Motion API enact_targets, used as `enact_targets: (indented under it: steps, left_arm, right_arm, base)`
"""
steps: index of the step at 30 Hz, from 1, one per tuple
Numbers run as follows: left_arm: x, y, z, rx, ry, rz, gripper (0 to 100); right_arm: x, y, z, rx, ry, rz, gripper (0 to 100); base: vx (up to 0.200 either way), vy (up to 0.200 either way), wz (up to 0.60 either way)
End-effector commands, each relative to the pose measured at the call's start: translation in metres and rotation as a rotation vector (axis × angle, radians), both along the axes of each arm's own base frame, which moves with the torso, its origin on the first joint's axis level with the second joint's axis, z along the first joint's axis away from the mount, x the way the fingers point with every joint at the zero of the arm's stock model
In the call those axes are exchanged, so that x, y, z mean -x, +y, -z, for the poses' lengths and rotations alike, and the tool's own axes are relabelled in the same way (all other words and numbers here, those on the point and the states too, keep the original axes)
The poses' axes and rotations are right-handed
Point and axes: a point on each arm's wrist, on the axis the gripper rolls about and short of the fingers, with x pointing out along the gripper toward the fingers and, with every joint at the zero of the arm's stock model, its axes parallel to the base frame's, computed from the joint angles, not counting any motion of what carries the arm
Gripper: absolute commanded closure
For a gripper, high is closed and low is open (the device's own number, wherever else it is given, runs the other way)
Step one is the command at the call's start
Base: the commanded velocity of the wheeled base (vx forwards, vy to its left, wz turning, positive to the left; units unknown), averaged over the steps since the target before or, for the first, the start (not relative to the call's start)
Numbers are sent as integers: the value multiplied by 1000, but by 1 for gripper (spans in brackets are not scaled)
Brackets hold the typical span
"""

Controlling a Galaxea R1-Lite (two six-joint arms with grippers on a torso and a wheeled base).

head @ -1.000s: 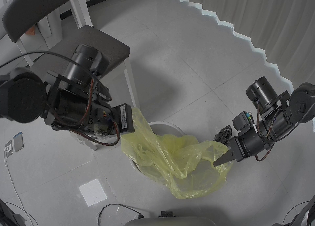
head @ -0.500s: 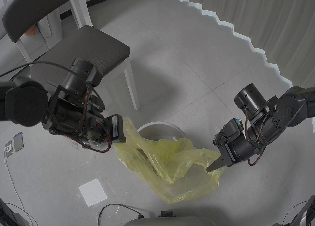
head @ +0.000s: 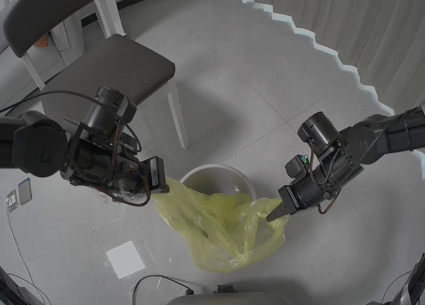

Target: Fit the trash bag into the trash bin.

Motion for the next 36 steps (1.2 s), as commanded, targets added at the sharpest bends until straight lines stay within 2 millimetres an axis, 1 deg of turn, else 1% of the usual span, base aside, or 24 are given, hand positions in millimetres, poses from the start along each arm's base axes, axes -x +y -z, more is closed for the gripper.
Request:
enact_targets:
  steps: [1,5,6,9,12,16,19,20,23,24,26,27,29,30,31,36]
  left_arm:
    - [-25,-14,17,7,-29,-8,100]
    - [-39,-17,21,37,-89,-18,100]
    - [-39,-17,20,38,-91,-20,100]
    - [-47,-10,24,35,-94,-39,100]
    - [-53,-2,25,35,-110,-51,100]
    - [-62,0,35,40,-109,-62,100]
    - [-62,0,35,40,-109,-62,100]
    - [-73,0,40,66,-148,-66,100]
    - [-72,0,40,68,-156,-63,100]
    - [-63,2,38,46,-173,-23,100]
    - [-48,5,35,32,-229,93,100]
    - [-43,5,37,36,-265,171,100]
    - [-39,6,41,38,-336,262,100]
    - [-39,6,41,38,-336,262,100]
    - [-40,6,47,26,-391,286,100]
    - [-38,7,56,16,-405,296,100]
  right_arm:
    - [-19,-16,13,18,-1,19,100]
    - [-19,-18,11,19,-15,23,100]
    - [-19,-18,10,18,-17,23,100]
    - [-18,-14,3,10,-74,19,100]
    - [-13,-8,-8,9,-145,18,100]
    - [-6,-1,-17,1,-192,5,100]
    - [-6,-1,-17,1,-192,5,100]
    - [-1,1,-10,6,-180,-8,100]
    - [0,2,-6,4,-184,-12,100]
    - [0,6,4,-14,-223,-20,100]
    - [-2,11,11,-32,-290,-18,100]
    - [-5,15,17,-38,-329,-11,100]
    - [-7,20,23,-50,-372,-14,100]
    - [-7,20,23,-50,-372,-14,100]
    - [-5,22,25,-61,-391,-22,100]
    - [3,22,26,-52,-387,-44,100]
  base:
    - [0,0,0]
    - [0,0,0]
    - [0,0,0]
    - [0,0,0]
    - [0,0,0]
    - [0,0,0]
    - [0,0,0]
    - [0,0,0]
    - [0,0,0]
    - [0,0,0]
    - [0,0,0]
    - [0,0,0]
    - [0,0,0]
    - [0,0,0]
    - [0,0,0]
    - [0,0,0]
